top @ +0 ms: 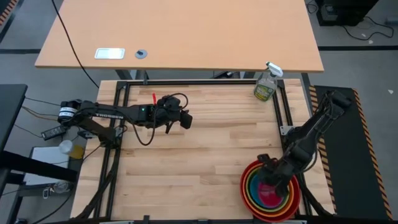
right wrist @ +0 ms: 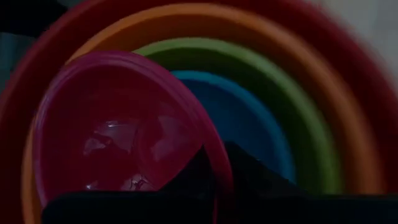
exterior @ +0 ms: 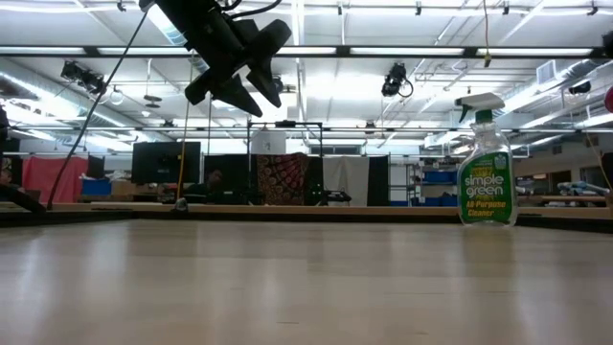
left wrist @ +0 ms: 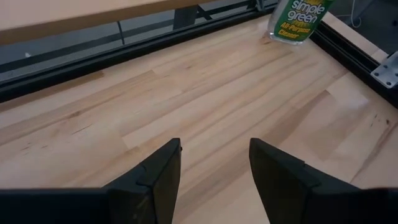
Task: Nest bowls inside each other
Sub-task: Stack the pink bowl into the blue bowl, then return to Home Position
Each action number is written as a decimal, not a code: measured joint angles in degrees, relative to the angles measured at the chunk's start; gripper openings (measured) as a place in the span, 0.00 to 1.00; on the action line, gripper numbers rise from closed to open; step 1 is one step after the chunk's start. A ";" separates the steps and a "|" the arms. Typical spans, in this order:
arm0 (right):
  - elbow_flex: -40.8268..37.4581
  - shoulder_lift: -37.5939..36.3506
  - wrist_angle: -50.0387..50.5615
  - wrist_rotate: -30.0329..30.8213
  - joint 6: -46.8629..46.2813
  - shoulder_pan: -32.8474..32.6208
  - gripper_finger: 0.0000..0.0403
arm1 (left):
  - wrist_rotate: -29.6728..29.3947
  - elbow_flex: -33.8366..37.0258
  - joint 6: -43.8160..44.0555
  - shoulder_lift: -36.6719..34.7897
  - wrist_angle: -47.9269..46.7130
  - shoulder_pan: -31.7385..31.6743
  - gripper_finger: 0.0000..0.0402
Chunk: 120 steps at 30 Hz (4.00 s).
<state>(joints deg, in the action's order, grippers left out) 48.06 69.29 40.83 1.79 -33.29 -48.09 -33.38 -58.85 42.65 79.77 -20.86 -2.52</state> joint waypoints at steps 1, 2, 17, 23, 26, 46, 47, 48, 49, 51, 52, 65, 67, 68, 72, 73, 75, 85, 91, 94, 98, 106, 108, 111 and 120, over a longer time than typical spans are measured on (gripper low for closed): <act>-0.85 0.38 -1.81 -0.80 -0.49 -0.40 0.10 | -0.01 0.00 0.00 0.00 0.00 0.00 0.48; -1.48 0.76 -2.90 -1.15 -1.37 -0.75 0.10 | 0.00 0.00 0.00 0.00 -0.04 0.00 0.48; -2.41 1.91 -2.12 -3.09 -5.69 -1.12 0.34 | 0.20 0.00 0.00 0.00 0.03 0.02 0.48; 0.17 -0.22 5.65 -4.38 -6.68 0.39 0.36 | 0.69 0.00 0.00 0.00 0.04 0.84 0.48; 0.92 -2.47 8.72 -3.28 -5.49 1.06 0.35 | 0.69 0.00 0.00 0.00 0.04 1.41 0.48; -6.43 -42.03 10.88 21.97 -14.71 19.48 0.29 | 0.34 3.04 -8.55 -13.48 -4.58 -0.46 0.45; -8.04 -44.10 9.99 21.73 -14.70 20.82 0.28 | 1.34 4.98 -8.83 -15.16 -3.03 -1.44 0.44; -9.83 -45.97 8.82 21.60 -14.71 22.11 0.27 | 2.68 7.34 -8.81 -16.83 0.13 -2.38 0.43; -11.67 -47.63 7.48 21.22 -14.76 23.41 0.26 | 4.53 10.06 -8.45 -18.65 3.86 -3.31 0.41; -15.31 -50.48 3.53 20.08 -14.78 25.73 0.24 | 7.73 16.01 -7.07 -22.03 11.53 -4.65 0.38; -17.02 -51.50 0.80 19.52 -14.78 26.86 0.23 | 9.14 19.00 -5.99 -23.66 16.10 -5.11 0.37; -37.24 -55.08 -28.40 12.83 -15.16 40.49 0.20 | 20.06 39.48 12.11 -38.95 26.59 -12.43 0.23; -39.12 -55.07 -30.57 11.14 -15.22 42.61 0.20 | 20.67 41.32 13.76 -41.02 26.60 -12.87 0.20; -39.81 -55.08 -31.88 10.08 -15.25 43.61 0.20 | 20.70 42.10 14.41 -42.04 26.74 -12.87 0.19; -40.40 -55.09 -32.25 6.64 -15.50 47.12 0.20 | 20.85 45.21 15.47 -45.60 26.68 -12.65 0.13; -40.36 -55.24 -32.26 5.81 -14.92 47.80 0.20 | 21.06 46.06 15.85 -46.43 26.66 -12.57 0.11; -40.03 -56.02 -32.16 4.70 -13.80 49.01 0.20 | 21.58 47.98 17.20 -48.00 26.58 -12.36 0.08; -39.04 -66.16 -31.92 4.50 -11.54 53.30 0.19 | 22.16 53.79 19.43 -56.98 25.63 -11.72 0.01; -38.07 -68.96 -31.48 5.39 -10.79 55.50 0.19 | 21.84 53.79 16.51 -62.44 22.32 -11.72 0.01; -36.48 -69.17 -31.79 5.76 -9.05 56.37 0.19 | 21.42 53.77 16.15 -65.70 17.90 -11.72 0.00; -34.33 -69.08 -31.96 6.17 -6.61 57.23 0.19 | 20.55 53.77 16.12 -69.84 11.20 -11.72 0.00; -34.25 -69.05 -31.15 10.07 -5.24 57.35 0.19 | 18.20 53.64 13.09 -73.82 6.76 -11.72 0.00; -34.30 -69.05 -30.06 10.59 -4.31 57.35 0.19 | 18.11 53.64 12.11 -73.76 6.73 -11.72 0.00; -34.34 -69.00 -27.55 10.57 -1.74 57.35 0.19 | 18.00 53.64 11.56 -73.39 6.73 -11.72 0.00; -34.44 -68.43 -19.92 16.63 4.36 57.35 0.20 | 18.00 53.64 -13.95 -70.72 6.67 -11.72 0.05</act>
<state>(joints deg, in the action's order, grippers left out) 13.62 0.86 20.91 18.43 -28.94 9.26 -15.38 -5.21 28.70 9.05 -14.20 -14.24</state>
